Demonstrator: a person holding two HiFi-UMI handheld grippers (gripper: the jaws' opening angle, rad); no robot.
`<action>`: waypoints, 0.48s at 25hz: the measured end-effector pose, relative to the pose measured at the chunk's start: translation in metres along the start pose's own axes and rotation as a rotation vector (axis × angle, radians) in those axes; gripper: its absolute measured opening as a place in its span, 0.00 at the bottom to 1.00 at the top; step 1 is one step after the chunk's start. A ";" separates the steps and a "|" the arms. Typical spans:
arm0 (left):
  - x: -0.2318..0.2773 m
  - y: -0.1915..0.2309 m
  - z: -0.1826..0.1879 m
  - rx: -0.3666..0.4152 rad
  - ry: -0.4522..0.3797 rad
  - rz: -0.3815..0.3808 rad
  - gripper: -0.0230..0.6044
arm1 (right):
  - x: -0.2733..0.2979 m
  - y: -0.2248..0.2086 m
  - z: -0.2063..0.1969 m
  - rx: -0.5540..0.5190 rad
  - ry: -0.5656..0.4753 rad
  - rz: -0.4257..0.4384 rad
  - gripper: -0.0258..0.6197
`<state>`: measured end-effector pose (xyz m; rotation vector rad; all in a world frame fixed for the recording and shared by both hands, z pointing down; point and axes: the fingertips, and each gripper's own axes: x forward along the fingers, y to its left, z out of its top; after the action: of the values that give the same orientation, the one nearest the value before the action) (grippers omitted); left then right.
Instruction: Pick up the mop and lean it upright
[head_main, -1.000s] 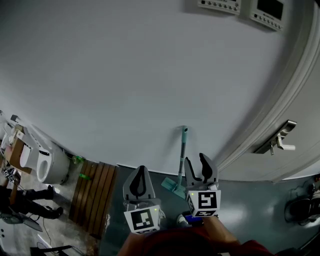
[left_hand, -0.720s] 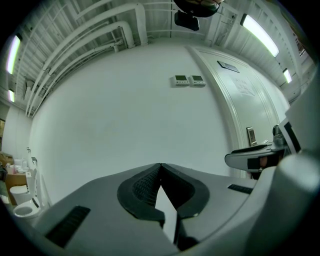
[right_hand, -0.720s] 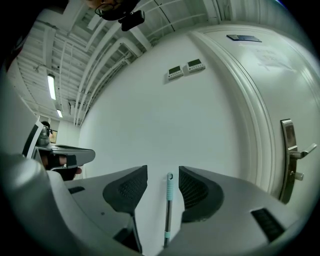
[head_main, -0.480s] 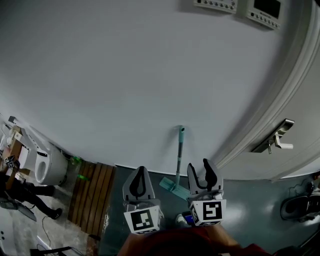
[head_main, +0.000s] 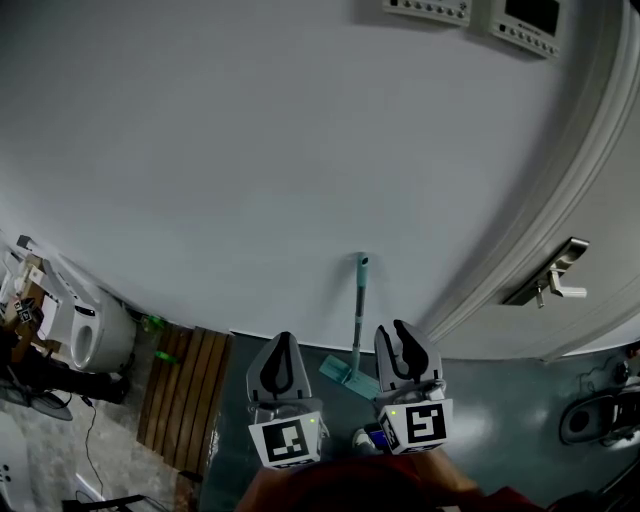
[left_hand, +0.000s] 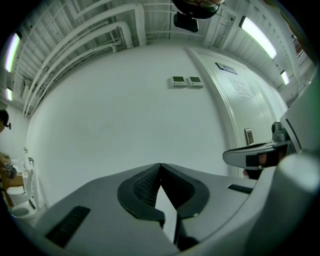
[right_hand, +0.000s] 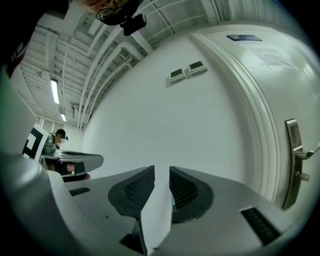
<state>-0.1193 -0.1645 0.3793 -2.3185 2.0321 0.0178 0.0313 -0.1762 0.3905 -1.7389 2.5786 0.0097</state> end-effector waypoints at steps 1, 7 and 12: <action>0.000 0.000 0.000 0.001 0.000 -0.001 0.06 | 0.000 0.001 0.001 0.010 -0.004 0.003 0.18; 0.003 0.003 0.001 0.006 -0.002 0.001 0.06 | 0.003 0.011 0.008 0.012 -0.025 0.049 0.08; 0.005 0.001 0.002 0.007 -0.004 -0.008 0.06 | 0.005 0.014 0.009 0.028 -0.028 0.067 0.07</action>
<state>-0.1194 -0.1698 0.3768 -2.3201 2.0183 0.0151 0.0161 -0.1756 0.3810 -1.6307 2.6027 0.0002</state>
